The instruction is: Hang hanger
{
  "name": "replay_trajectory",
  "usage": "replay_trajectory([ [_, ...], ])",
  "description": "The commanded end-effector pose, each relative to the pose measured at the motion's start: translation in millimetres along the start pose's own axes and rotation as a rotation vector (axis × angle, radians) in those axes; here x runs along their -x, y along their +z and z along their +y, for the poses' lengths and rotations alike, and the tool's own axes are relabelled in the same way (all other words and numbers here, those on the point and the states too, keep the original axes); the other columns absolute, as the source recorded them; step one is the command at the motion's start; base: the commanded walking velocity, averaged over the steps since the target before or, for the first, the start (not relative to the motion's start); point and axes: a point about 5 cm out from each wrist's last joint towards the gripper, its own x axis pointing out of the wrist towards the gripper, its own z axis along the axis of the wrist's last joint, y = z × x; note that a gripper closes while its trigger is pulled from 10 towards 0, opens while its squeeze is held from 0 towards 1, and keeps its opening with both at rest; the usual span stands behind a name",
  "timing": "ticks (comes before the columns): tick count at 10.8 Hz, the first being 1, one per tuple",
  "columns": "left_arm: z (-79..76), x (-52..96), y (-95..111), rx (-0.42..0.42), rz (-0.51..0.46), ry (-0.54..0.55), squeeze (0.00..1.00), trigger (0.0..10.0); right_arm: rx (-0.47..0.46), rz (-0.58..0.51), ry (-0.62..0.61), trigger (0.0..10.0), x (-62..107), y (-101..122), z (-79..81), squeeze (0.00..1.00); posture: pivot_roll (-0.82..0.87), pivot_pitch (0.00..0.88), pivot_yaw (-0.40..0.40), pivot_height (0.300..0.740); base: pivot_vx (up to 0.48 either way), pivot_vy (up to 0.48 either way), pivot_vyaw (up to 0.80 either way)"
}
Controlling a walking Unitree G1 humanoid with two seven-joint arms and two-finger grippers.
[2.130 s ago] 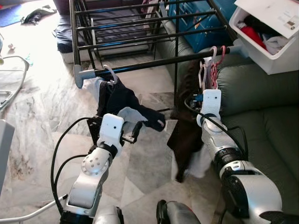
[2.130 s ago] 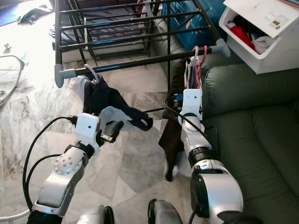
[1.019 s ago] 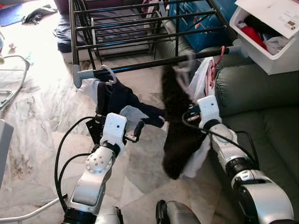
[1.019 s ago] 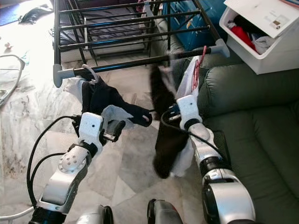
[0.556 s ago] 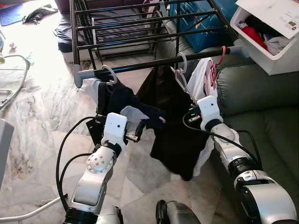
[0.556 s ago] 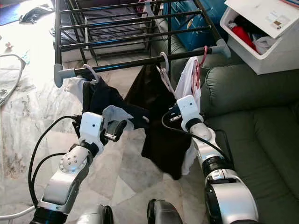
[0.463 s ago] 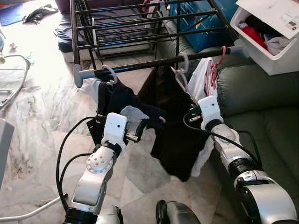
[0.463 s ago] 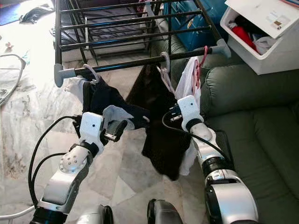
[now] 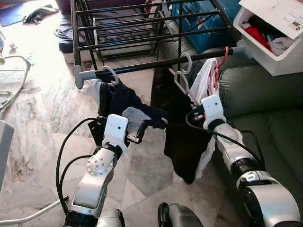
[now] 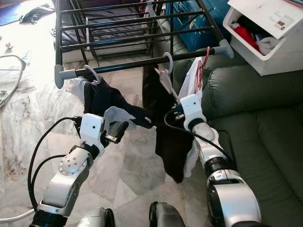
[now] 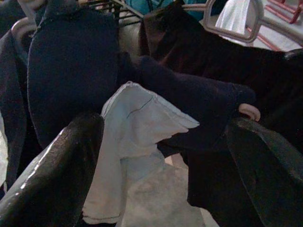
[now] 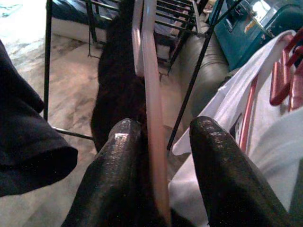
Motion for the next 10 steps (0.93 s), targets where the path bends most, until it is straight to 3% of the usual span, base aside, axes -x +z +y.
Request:
replay_trajectory([
  [1, -0.1, 2.4, -0.4, 0.005, -0.008, -0.009, 0.0, 10.0, -0.039, -0.003, -0.014, 10.0, -3.5, 3.4, 1.3, 1.0, -0.04, 0.121, -0.018, 0.74, 0.0, 0.0, 0.0],
  [2, 0.3, 2.0, -0.3, 0.004, -0.008, -0.006, 0.0, 10.0, -0.042, -0.01, -0.008, 10.0, -4.9, 4.9, 5.8, 1.0, -0.04, 0.121, -0.018, 0.74, 0.0, 0.0, 0.0],
  [3, 0.7, 1.8, 1.1, 0.007, -0.012, -0.006, 0.0, 10.0, -0.037, -0.014, 0.016, 10.0, -5.2, 4.7, 11.8, 0.94, -0.04, 0.122, -0.016, 0.74, 0.0, 0.0, 0.0],
  [4, 1.3, 2.2, 1.1, 0.005, -0.014, -0.006, 0.0, 10.0, -0.036, -0.015, 0.019, 10.0, -5.3, 4.8, 12.2, 0.37, -0.04, 0.123, -0.016, 0.74, 0.255, 0.0, 0.0],
  [5, 1.6, 2.8, 0.7, 0.005, -0.016, -0.007, 0.0, 10.0, -0.038, -0.014, 0.018, 10.0, -5.4, 5.1, 11.2, 0.37, -0.04, 0.123, -0.016, 0.74, 0.375, 0.0, 0.0],
  [6, 1.2, 2.8, 0.8, 0.01, -0.019, -0.009, 0.0, 10.0, -0.049, -0.014, 0.005, 10.0, -5.8, 6.0, 7.8, 1.0, -0.04, 0.123, -0.016, 0.74, 0.431, 0.0, 0.0],
  [8, -1.5, 2.2, 0.4, 0.011, -0.016, -0.015, 0.0, 10.0, -0.059, -0.008, 0.0, 10.0, -8.8, 9.0, 6.7, 1.0, -0.04, 0.123, -0.016, 0.74, 0.401, 0.0, 0.0],
  [9, -1.9, 2.9, -1.0, 0.013, 0.0, -0.005, 0.0, 10.0, -0.082, 0.0, 0.008, 10.0, -11.9, 11.7, 8.4, 0.0, -0.04, 0.129, -0.017, 0.74, 0.0, 0.0, 0.0],
  [10, -2.0, 4.9, -1.2, 0.011, -0.001, -0.007, 0.0, 10.0, -0.095, 0.013, 0.014, 10.0, -14.6, 13.2, 10.5, 0.0, -0.02, 0.133, -0.02, 0.74, 0.0, 0.0, 0.0],
])
